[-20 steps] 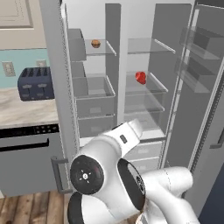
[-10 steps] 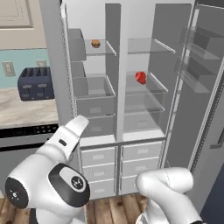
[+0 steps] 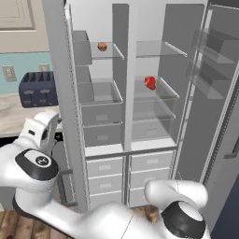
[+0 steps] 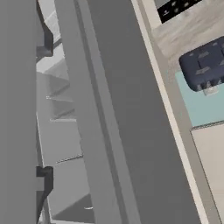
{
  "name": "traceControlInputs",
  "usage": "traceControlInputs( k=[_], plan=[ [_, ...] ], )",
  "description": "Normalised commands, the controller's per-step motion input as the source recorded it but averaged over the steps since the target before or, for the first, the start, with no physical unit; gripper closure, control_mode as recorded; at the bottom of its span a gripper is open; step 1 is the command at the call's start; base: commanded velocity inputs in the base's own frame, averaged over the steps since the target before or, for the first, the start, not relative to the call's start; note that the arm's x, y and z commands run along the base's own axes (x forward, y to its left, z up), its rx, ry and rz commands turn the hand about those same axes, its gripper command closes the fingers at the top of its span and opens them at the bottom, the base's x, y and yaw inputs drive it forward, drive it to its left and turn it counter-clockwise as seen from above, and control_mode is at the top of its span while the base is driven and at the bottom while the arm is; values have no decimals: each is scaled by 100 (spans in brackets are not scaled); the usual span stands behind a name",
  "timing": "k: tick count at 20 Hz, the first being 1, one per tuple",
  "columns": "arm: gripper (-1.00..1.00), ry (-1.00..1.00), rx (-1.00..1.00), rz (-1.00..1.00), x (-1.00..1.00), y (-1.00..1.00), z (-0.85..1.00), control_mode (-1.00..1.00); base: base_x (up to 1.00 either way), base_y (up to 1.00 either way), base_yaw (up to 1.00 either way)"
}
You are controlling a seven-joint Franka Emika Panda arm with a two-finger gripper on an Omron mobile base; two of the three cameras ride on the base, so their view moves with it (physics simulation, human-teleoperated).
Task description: Pick up the frozen steak from the freezer, place it on any shelf in the fridge, and close the fridge and freezer doors when done.
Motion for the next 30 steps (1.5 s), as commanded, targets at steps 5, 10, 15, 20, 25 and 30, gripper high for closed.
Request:
traceControlInputs(
  k=[5,10,15,20,25,30],
  plan=[
    [-100,13,-13,0,97,46,-27,-100,0,0,0],
    [-100,9,-11,0,92,32,-29,-100,0,0,0],
    [-100,5,-9,0,68,4,-24,-100,0,0,0],
    [-100,2,-1,0,33,-46,-22,-100,0,0,0],
    [-100,0,0,0,7,-87,-16,-100,0,0,0],
    [-100,0,0,0,0,-97,-8,-100,0,0,0]
  ],
)
